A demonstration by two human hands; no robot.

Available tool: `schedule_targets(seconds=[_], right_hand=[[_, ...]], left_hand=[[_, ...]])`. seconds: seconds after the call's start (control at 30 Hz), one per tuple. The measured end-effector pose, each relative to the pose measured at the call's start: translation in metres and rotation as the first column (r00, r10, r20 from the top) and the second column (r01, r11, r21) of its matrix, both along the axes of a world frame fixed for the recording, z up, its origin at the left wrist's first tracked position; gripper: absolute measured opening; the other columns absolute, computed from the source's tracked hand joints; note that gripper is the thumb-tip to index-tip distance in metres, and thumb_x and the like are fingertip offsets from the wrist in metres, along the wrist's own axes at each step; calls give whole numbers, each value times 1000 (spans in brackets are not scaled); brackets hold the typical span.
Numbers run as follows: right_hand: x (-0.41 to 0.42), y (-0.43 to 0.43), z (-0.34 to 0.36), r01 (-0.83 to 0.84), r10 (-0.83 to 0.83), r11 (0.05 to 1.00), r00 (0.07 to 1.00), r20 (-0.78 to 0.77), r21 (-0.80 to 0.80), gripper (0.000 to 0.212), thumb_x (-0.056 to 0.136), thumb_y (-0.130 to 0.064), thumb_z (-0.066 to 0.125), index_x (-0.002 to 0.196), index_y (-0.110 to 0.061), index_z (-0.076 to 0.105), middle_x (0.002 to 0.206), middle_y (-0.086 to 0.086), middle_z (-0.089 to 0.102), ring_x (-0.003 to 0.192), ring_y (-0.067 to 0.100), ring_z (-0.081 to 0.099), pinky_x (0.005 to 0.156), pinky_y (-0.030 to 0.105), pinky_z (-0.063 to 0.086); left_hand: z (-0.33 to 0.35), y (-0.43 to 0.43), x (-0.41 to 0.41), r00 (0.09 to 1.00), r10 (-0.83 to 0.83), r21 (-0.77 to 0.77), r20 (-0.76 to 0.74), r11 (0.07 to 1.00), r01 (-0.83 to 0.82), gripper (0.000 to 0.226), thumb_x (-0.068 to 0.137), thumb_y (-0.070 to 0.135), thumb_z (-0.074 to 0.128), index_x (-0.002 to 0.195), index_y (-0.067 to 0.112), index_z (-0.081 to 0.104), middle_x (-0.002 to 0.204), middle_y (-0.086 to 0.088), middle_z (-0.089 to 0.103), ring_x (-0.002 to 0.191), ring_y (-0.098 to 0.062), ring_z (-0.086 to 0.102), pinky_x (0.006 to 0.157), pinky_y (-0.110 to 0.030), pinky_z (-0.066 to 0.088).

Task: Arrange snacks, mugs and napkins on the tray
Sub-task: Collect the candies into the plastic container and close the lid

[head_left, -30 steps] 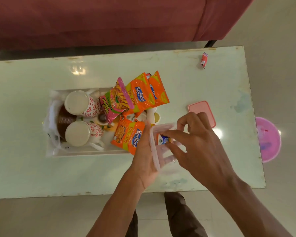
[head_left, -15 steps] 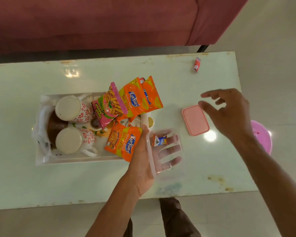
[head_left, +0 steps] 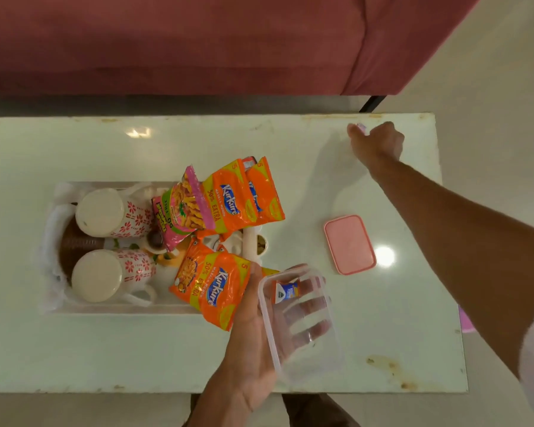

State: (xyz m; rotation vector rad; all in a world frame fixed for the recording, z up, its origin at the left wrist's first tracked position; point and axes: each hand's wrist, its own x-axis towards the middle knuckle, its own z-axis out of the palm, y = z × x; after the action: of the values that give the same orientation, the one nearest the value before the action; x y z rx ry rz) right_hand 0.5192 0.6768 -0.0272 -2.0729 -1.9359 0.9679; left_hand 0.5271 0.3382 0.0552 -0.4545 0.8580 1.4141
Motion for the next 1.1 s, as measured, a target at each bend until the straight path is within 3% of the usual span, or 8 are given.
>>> schedule_targets(seconds=[0.17,0.33,0.47,0.57,0.67,0.77,0.93,1.1], right_hand=[[-10,0,-19,31,-37,997,995,97,69,49,95,-42,50,130,-7,51,133,15,55,125,34,50,101,42,43],[13,-16,26,-71,69,997,985,-156,-10,38,92,-43,59,97,-8,73,94,2,70,92,22,65,90,39,55],[48,-87,116,-326,334,941,861,-383,88,27,83,-51,70,98,-29,71,98,-13,72,88,8,67,76,23,57],[76,-155,161,-598,598,788,686,-414,148,21,76,-55,73,91,-41,72,98,-15,66,82,10,62,65,12,48],[88,-203,165,-758,787,610,546,-287,231,22,73,-39,81,95,-36,77,97,-15,54,84,7,49,72,10,39],[87,-223,151,-827,875,465,483,-27,316,25,71,-24,86,94,-22,79,94,0,59,84,12,44,68,14,37],[81,-249,145,-853,863,439,488,132,282,28,63,-19,93,87,-14,79,95,8,65,81,25,62,58,32,58],[71,-258,171,-824,839,503,538,79,261,26,65,-25,91,87,-18,80,95,5,63,81,19,62,55,23,54]], left_hand=[[-7,2,-1,999,23,-34,-36,999,-24,65,98,59,31,121,13,70,127,-18,68,104,-31,71,77,-45,59],[-6,5,-17,997,13,-62,-74,998,-18,61,95,60,39,121,13,67,121,-15,70,99,-29,73,73,-43,59],[-2,10,-31,996,11,-51,-92,999,-15,66,91,67,42,121,13,65,120,-15,69,100,-29,71,76,-43,58],[-1,11,-34,992,-7,-53,-122,999,1,57,102,58,33,121,15,65,122,-16,68,102,-28,70,82,-44,57],[-2,13,-38,990,-27,-65,-137,998,18,50,107,46,31,122,12,65,109,-15,71,88,-26,73,69,-35,60],[-1,15,-39,983,-93,-79,-155,994,81,57,102,56,35,124,12,64,98,-7,73,81,-19,73,60,-28,58],[6,9,-39,969,-140,-102,-205,987,121,61,98,63,39,122,17,70,107,-8,75,98,-22,74,74,-34,59],[19,-4,-47,973,-132,-46,-191,991,125,66,98,61,41,132,9,62,107,-11,75,96,-25,74,67,-36,60]])
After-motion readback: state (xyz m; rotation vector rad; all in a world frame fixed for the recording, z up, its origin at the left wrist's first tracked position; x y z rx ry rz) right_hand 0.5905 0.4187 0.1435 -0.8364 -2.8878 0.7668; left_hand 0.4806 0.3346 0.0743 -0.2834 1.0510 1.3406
